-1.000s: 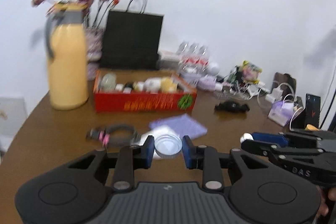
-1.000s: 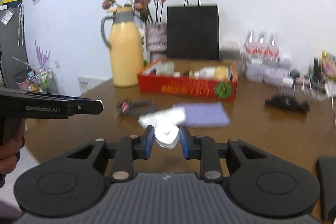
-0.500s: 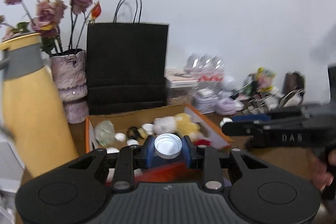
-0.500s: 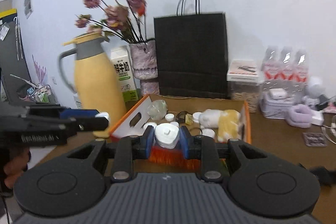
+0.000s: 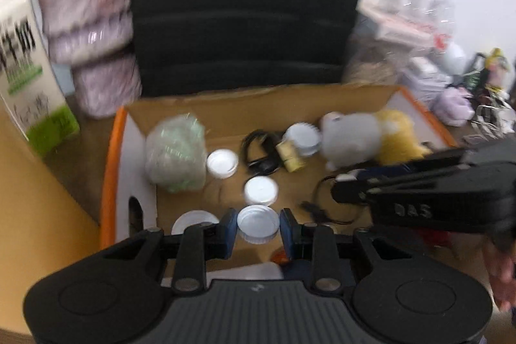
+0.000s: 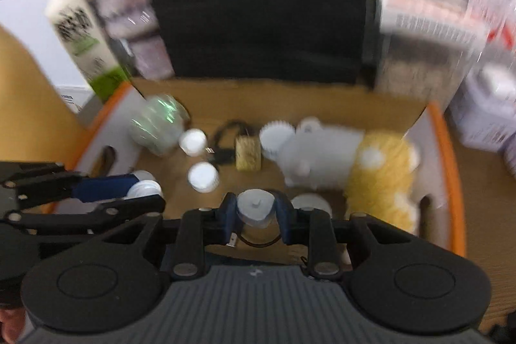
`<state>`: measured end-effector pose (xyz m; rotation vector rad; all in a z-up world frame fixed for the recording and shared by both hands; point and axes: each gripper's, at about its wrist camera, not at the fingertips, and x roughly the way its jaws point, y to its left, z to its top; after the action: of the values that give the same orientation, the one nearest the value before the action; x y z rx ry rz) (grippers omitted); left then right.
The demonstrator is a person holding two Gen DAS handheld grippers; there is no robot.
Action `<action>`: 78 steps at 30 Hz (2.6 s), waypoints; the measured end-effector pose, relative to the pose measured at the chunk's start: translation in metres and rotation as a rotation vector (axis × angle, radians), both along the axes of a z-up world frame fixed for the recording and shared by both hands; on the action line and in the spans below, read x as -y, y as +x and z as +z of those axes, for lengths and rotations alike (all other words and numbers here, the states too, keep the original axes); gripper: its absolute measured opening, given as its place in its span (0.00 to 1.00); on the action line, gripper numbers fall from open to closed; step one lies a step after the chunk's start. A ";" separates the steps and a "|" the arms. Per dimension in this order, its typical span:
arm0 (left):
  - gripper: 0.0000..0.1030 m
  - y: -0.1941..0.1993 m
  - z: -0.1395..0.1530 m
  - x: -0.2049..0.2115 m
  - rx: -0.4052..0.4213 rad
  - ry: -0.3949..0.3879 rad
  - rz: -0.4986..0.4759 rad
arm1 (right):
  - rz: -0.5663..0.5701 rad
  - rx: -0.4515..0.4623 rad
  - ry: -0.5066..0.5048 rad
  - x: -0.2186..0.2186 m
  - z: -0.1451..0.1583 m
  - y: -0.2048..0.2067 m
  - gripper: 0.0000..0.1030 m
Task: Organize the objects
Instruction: 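Carry both white caps into the box and open both tools, then move both tools back toward the white cloth, then grasp the white cloth with the right tool while the left tool grasps it too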
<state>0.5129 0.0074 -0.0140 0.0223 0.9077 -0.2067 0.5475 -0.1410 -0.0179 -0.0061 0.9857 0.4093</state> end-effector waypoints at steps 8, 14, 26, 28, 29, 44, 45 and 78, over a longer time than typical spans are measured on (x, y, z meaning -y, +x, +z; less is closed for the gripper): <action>0.43 0.004 0.005 -0.007 0.030 -0.026 0.024 | -0.020 0.007 -0.015 0.000 -0.009 0.006 0.32; 0.48 -0.025 0.040 -0.003 0.065 -0.026 0.039 | -0.035 0.057 0.021 0.014 0.026 -0.014 0.33; 0.71 -0.290 0.100 -0.015 0.365 -0.103 -0.069 | 0.035 0.448 -0.004 0.064 0.079 -0.257 0.61; 0.72 -0.340 0.096 -0.016 0.403 -0.115 -0.095 | 0.022 0.474 0.013 0.075 0.072 -0.310 0.62; 0.76 -0.362 0.093 -0.016 0.419 -0.118 -0.086 | 0.024 0.476 0.032 0.081 0.069 -0.333 0.63; 0.62 -0.435 0.030 -0.004 0.270 -0.170 -0.058 | 0.062 0.409 0.069 0.095 0.045 -0.470 0.68; 0.58 -0.421 0.023 -0.001 0.229 -0.189 -0.075 | 0.069 0.405 0.067 0.091 0.041 -0.459 0.66; 0.14 -0.414 -0.028 0.046 0.174 0.023 -0.050 | -0.051 0.175 0.217 0.085 -0.028 -0.437 0.03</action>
<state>0.0991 -0.0381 -0.0424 0.0829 0.7366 -0.2370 0.1106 -0.2263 -0.0456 0.1764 0.7641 0.4587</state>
